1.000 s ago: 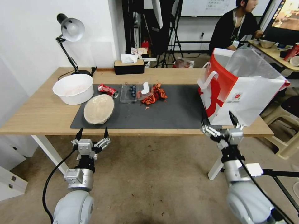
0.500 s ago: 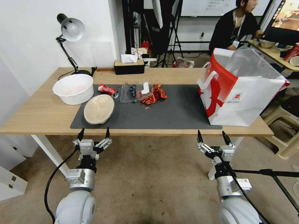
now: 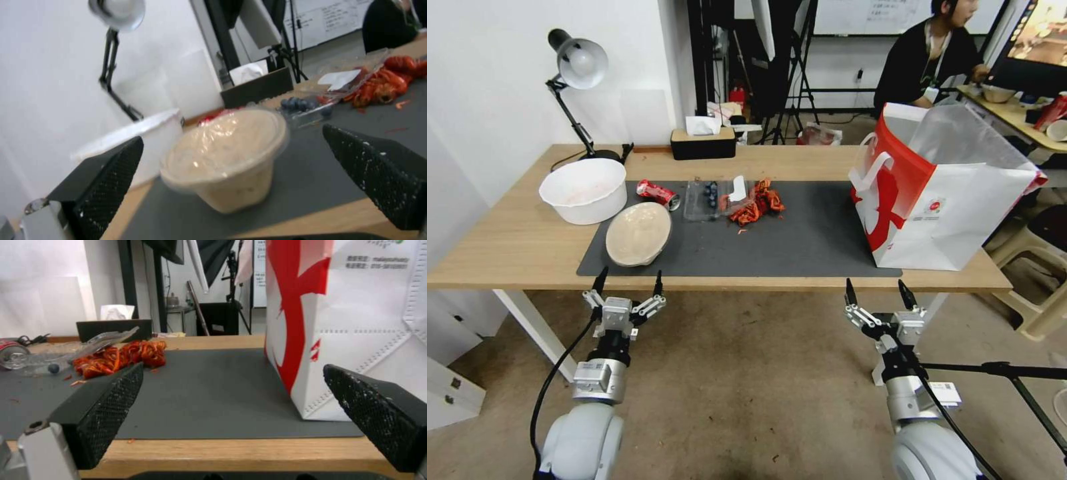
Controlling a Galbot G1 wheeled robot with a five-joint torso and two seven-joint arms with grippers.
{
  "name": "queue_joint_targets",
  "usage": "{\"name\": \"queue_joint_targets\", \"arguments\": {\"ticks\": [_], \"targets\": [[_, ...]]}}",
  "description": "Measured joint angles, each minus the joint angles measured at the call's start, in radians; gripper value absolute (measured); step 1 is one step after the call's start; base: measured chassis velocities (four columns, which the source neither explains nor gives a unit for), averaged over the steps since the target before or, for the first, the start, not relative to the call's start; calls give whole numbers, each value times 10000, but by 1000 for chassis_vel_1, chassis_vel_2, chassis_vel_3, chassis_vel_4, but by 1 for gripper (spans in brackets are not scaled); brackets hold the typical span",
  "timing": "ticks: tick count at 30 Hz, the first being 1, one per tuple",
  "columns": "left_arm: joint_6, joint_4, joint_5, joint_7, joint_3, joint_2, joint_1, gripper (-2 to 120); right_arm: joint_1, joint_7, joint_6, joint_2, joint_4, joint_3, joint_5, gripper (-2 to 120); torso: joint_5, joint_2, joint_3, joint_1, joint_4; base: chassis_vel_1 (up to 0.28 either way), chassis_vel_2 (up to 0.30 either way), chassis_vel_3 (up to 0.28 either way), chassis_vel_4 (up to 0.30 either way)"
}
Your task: Pick up the trash from the table and place it into the takeout bag.
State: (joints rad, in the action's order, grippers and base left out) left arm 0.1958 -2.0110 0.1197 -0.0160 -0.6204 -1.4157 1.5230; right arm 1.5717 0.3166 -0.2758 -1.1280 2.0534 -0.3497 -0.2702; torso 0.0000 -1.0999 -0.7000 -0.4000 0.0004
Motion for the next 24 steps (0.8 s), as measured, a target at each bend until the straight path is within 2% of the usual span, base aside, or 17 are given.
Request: {"name": "queue_joint_targets", "arguments": {"ticks": [2,8,19,21,24], "targets": [[121,225,290,-198,-88,309,-255,100,-18,-1,16,8,10,6,-6,100,-2,1,-1,-1,-7,0,0,0,0],[186,753,381,-810,-106,1258,-687,100,-66,-10,96,10,102,26,-16,100,-1,1,-2,-1,-3,0,0,0,0],[467,1667,721,-1344,-120,2227,-1294,100,-61,-13,129,-83,97,119,-3,100,-1,0,-1,0,-4,0,0,0,0],[472,1759,741,-1369,-112,2330,-1333,99,-60,-12,129,-93,95,120,2,100,0,0,-2,0,-4,0,0,0,0],[508,1948,777,-1377,-102,2565,-1468,90,-60,-12,129,-102,87,118,5,100,-1,0,-1,0,-4,0,0,0,0]]}}
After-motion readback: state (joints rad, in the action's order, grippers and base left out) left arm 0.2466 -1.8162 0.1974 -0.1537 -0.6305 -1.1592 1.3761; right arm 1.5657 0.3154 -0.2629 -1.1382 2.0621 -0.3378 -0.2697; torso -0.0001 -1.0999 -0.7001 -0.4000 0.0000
